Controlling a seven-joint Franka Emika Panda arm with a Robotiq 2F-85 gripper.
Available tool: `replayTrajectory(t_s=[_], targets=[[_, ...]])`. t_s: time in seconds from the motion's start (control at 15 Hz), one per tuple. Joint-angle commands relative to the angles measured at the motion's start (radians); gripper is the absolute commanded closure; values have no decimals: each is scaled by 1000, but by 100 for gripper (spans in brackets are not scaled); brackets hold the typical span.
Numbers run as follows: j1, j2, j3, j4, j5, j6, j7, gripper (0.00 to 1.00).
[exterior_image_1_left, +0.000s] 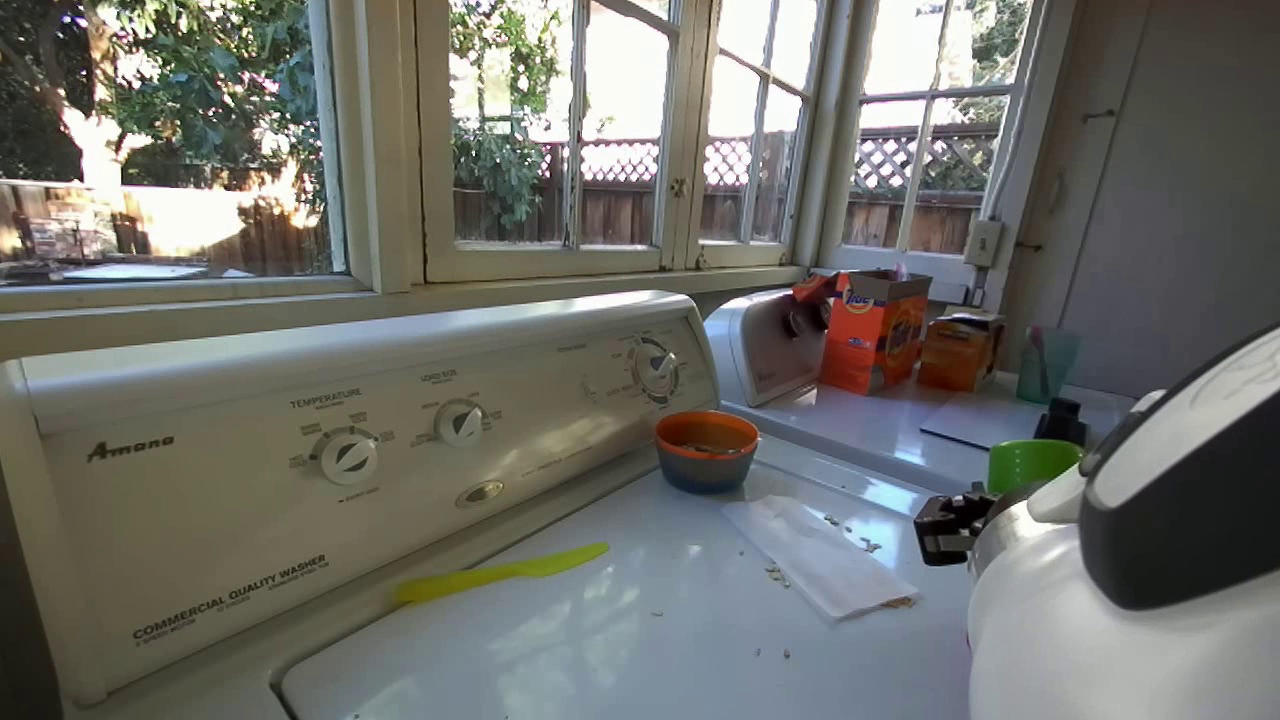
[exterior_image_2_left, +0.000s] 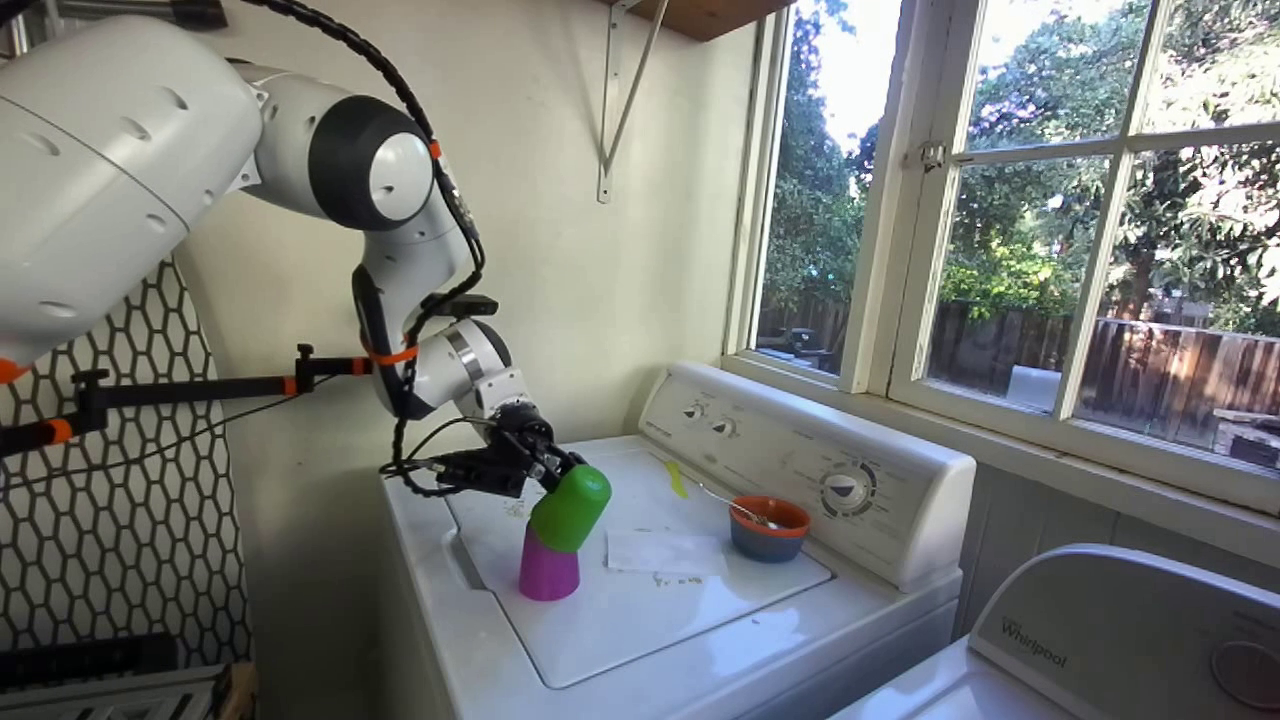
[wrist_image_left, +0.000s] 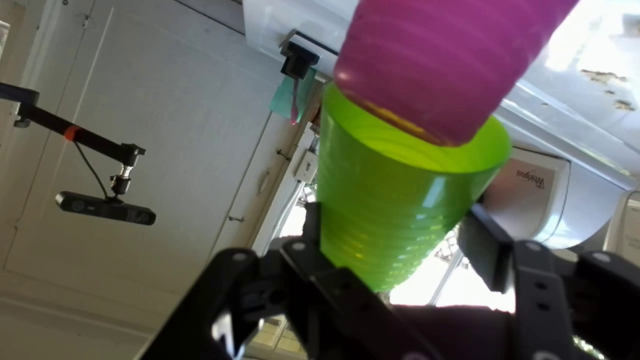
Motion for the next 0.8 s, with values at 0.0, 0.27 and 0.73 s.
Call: replayTrajectory(t_s=[0.0,0.27,0.73], targets=[[39,44,-18,55,-12,-67,7,55],[54,61,-22,77,-8,-92,-1,55],[65,91,-33,100,1,-115,-6,55]])
